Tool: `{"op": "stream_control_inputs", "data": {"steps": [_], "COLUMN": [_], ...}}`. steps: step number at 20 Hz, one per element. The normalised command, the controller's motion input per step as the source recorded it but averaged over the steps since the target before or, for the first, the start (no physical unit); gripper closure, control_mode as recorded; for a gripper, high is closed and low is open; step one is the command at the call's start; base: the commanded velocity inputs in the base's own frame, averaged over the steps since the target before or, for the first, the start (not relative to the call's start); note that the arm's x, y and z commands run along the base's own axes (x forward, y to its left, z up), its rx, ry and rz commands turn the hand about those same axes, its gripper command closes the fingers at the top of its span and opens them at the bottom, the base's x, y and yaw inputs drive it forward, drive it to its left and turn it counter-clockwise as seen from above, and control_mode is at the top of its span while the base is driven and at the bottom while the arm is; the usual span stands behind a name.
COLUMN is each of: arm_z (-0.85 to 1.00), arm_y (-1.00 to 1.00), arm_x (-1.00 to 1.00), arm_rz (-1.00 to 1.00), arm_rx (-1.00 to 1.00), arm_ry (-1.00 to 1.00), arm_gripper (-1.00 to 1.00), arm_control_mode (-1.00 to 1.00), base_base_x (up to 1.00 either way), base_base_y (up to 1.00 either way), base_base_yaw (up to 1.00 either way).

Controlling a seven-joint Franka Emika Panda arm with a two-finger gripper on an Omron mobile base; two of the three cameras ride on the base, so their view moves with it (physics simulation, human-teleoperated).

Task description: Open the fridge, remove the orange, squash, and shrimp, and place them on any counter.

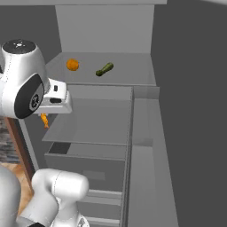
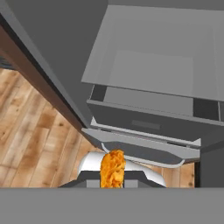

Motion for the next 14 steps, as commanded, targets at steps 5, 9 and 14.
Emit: {"op": "stream_control_inputs", "data": {"steps": [5, 9, 14], "arm_z": [0.0, 0.0, 0.0], "arm_y": [0.0, 0.0, 0.0], "arm_x": [-0.01, 0.0, 0.0], "arm_rz": [0.0, 0.0, 0.0], "arm_rx": [0.0, 0.0, 0.0], "arm_ry": [0.0, 0.0, 0.0], "arm_gripper": [1.0, 1.0, 1.0], "arm_control_mode": [1.0, 1.0, 1.0], "base_base_x": [-0.2, -0.66, -0.65], "base_base_y": [0.1, 0.27, 0.67], "base_base_yaw": [0.01, 0.02, 0.15]}}
